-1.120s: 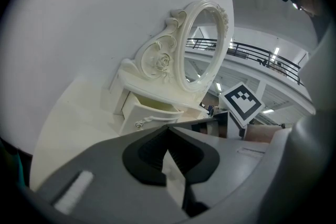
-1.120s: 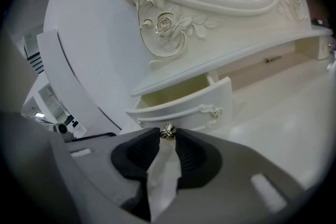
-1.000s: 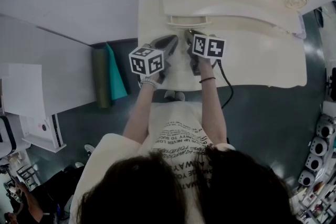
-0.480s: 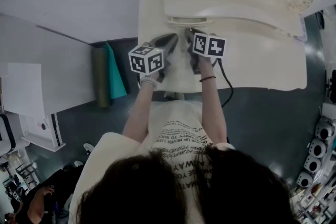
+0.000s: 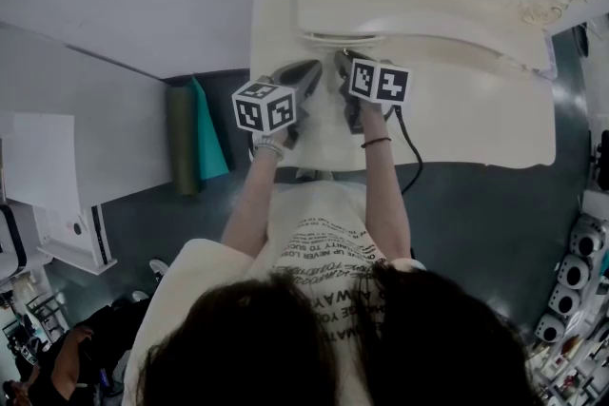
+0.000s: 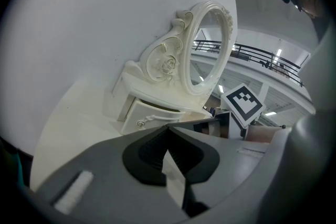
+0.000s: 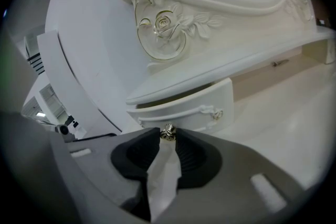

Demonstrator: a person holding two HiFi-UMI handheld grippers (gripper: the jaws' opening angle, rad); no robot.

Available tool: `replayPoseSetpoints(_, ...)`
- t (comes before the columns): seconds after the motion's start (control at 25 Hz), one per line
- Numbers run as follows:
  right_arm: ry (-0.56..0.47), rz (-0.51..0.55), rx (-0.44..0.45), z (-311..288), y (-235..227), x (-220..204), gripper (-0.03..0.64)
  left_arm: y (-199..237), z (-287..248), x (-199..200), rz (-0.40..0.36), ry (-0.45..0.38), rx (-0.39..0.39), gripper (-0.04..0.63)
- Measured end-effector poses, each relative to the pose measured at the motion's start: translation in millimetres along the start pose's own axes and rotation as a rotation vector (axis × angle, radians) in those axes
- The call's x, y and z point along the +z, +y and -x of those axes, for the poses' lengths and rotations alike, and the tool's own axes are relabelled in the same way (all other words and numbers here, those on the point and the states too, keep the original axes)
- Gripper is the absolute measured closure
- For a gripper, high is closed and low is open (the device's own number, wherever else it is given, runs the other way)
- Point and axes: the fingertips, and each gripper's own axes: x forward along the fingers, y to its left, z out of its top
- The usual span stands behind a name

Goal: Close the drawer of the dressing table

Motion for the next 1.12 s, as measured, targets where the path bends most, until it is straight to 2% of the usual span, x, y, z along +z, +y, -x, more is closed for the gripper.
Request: replayPoseSetpoints(1.12, 0.0, 0.009, 0.007, -14.4, -3.6, 15.8, 0.515, 14.5, -9.5, 6.3, 0.013, 0.002, 0.018, 0.604)
